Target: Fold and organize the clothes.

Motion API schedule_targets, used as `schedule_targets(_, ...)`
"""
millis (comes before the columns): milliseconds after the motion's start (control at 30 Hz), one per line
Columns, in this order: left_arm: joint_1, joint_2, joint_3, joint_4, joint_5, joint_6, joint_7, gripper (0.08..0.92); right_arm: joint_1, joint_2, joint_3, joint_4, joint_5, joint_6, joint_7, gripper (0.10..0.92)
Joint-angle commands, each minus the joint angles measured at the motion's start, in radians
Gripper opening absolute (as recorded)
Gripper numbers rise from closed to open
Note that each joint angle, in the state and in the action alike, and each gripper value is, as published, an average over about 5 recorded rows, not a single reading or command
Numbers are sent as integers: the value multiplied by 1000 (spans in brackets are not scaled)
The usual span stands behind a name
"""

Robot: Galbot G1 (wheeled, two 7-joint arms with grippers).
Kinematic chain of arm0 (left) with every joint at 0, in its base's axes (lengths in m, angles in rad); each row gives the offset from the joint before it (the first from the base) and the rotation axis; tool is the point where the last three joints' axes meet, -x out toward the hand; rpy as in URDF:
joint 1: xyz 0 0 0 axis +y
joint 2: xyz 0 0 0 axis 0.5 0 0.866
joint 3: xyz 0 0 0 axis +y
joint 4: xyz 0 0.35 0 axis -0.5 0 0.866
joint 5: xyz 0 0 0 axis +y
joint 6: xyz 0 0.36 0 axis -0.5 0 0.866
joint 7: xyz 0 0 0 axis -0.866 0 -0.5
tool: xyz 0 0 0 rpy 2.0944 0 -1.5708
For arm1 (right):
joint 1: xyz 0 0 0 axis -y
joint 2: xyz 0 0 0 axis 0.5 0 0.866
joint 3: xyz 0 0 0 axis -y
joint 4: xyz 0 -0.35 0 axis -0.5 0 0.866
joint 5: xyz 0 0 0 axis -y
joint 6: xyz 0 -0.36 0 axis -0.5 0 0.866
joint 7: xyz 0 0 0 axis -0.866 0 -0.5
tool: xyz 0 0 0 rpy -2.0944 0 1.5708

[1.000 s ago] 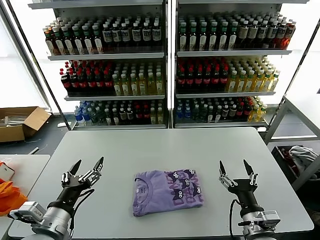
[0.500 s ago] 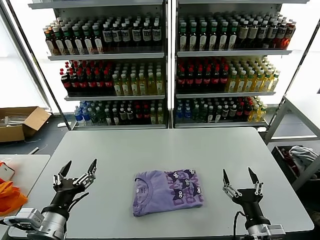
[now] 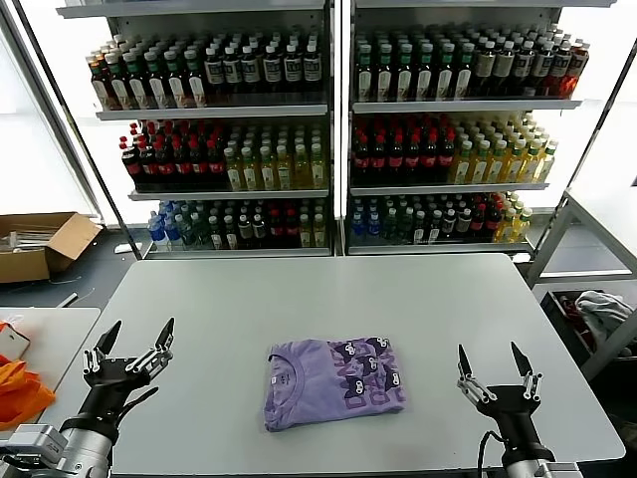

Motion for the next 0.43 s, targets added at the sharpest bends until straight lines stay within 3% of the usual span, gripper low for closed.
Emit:
schedule_targets(33, 6, -10, -36, -3, 12, -3, 24, 823, -37, 21, 32, 12, -1, 12, -1, 823)
schedule_targets(433, 7, -10, -40, -7, 11, -1, 30, 822, -25, 25, 21, 11, -3, 10, 2, 823)
